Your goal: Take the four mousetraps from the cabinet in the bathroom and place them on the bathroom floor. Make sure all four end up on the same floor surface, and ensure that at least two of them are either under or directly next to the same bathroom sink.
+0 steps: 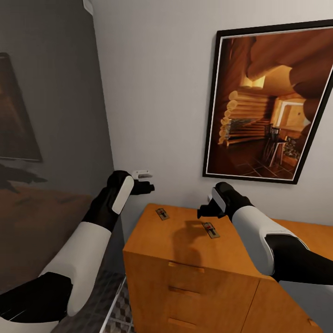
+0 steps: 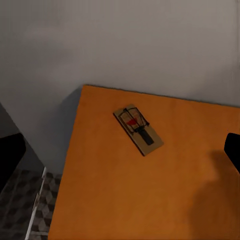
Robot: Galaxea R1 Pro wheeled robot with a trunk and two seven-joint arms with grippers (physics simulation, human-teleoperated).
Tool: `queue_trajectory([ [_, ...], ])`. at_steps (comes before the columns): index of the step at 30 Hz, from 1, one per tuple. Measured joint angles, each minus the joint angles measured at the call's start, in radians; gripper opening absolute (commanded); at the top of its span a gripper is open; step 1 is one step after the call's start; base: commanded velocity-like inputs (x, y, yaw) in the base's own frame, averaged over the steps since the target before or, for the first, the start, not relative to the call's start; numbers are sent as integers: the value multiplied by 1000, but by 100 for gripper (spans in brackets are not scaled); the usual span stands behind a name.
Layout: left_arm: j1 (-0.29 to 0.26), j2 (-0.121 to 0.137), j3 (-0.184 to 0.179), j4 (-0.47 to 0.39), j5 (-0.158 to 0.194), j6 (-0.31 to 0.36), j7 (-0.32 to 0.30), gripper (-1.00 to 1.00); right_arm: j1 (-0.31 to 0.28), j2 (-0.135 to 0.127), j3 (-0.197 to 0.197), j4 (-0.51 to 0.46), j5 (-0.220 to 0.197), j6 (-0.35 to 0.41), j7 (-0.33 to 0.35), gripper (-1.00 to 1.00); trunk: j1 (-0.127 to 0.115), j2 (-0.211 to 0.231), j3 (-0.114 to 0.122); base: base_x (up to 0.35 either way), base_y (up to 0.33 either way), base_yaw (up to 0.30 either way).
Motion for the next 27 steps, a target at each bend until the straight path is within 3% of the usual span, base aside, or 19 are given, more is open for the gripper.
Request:
queue_trajectory([
  [4, 0, 1, -3, 1, 1, 1, -1, 100, 0, -4, 0, 4, -1, 0, 1, 100, 0, 0, 0, 0, 0, 0],
  [13, 0, 0, -5, 0, 0, 1, -2, 100, 0, -50, -1, 6, -2, 0, 44, 100, 0, 0, 0, 0, 0, 0],
  [27, 0, 0, -7, 1, -1, 0, -1, 100, 0, -57, -1, -2, 0, 0, 68, 100, 0, 0, 0, 5, -71, 0],
])
